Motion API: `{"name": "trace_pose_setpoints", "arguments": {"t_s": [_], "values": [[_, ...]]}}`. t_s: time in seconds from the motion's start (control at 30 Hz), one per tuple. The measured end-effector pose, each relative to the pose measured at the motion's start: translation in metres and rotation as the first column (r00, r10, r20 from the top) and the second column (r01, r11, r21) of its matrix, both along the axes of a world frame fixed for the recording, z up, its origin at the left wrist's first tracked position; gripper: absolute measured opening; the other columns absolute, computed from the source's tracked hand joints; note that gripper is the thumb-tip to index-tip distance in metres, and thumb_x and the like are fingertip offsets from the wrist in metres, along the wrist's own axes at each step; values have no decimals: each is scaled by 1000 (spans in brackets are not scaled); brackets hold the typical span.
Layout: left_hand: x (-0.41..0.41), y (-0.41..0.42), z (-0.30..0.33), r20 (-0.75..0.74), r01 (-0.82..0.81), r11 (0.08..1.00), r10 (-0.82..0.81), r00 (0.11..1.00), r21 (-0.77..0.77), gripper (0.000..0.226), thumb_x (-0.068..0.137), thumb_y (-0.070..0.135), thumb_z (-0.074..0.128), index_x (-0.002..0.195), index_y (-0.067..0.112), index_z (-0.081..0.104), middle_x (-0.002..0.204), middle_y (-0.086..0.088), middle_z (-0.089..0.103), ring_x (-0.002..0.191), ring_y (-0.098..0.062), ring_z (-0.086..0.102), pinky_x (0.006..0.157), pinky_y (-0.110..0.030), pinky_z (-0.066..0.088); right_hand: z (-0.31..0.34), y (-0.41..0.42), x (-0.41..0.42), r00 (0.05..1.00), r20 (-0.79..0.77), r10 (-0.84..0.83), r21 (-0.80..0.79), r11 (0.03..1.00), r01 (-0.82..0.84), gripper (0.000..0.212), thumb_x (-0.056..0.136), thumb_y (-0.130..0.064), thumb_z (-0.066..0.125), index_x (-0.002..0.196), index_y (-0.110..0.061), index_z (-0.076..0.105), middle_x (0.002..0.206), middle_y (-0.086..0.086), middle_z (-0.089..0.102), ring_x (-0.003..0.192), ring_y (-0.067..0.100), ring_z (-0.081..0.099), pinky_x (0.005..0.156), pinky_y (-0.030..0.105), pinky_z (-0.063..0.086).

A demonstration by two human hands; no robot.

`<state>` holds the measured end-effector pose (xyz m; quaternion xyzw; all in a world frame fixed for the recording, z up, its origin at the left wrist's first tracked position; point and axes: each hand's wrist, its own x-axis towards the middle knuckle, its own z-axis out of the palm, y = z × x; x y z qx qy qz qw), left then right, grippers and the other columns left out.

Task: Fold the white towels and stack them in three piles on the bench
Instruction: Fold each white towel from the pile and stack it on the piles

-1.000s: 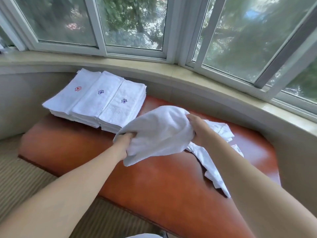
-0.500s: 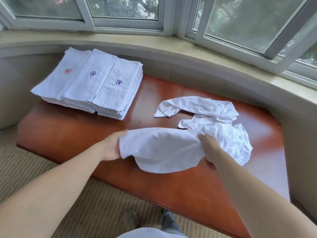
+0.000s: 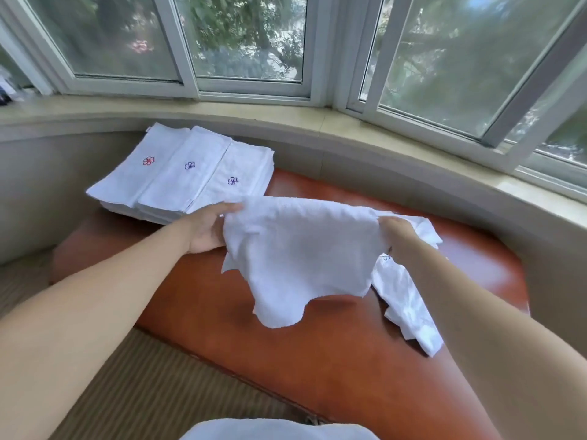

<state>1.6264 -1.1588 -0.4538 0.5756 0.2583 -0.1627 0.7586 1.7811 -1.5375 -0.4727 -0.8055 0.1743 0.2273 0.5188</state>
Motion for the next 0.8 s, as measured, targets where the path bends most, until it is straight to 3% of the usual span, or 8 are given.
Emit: {"name": "trace_pose_setpoints", "arguments": {"t_s": [0.13,0.23,0.33,0.4,0.5,0.63,0.7,0.8], "values": [[-3,4,-6,-50,-133,985,139,989,114,55,92,20,74,142,28,53,136,-5,63,115,-21,64,90,-35,53,1,-12,1,996,88,-15,80,997,8,10,91,-17,65,90,-23,73,80,-2,60,63,19,54,57,28,39],[-9,17,-3,-20,-274,961,274,962,-44,53,87,23,78,138,21,59,134,-8,64,118,-26,64,106,-40,49,5,-16,13,978,52,-204,240,953,187,11,90,-17,66,83,-22,72,72,-3,57,49,13,50,47,22,36],[-16,9,-7,-127,-141,989,146,981,47,50,95,24,70,141,7,58,137,-14,64,129,-29,59,113,-42,41,-4,-17,10,996,51,-70,92,994,65,27,93,-9,52,88,-24,73,84,2,62,64,21,57,59,31,47],[-18,2,-8,-140,-146,981,164,977,130,38,99,24,66,133,8,62,128,-10,66,117,-23,60,103,-34,45,-8,-20,5,997,54,-50,58,997,47,29,95,-10,48,96,-23,74,93,4,63,77,26,58,69,38,47],[-15,2,-7,-66,-306,938,320,945,161,22,98,21,67,120,18,64,110,-2,70,98,-15,65,88,-27,49,-7,-28,8,996,40,-84,88,993,80,24,93,-15,58,108,-1,70,89,5,53,78,23,50,71,37,41],[-11,3,-6,16,-417,889,422,906,188,5,96,20,70,97,23,66,87,3,69,76,-11,62,73,-25,49,5,-32,10,991,-16,-130,278,952,130,21,87,-11,68,107,-16,72,79,6,50,59,17,45,56,27,43],[-10,4,-7,52,-466,862,466,883,199,8,94,18,72,91,23,67,83,3,68,73,-13,61,72,-28,50,11,-34,7,999,-47,-7,363,932,24,31,90,-9,69,118,-21,67,79,3,56,60,16,52,60,27,49],[-11,6,-9,81,-492,839,487,869,232,10,93,16,74,86,23,69,72,5,70,66,-12,62,68,-27,53,12,-36,2,981,-37,192,138,973,-185,28,91,-8,67,113,-25,71,93,2,66,80,19,65,84,35,57]]}}
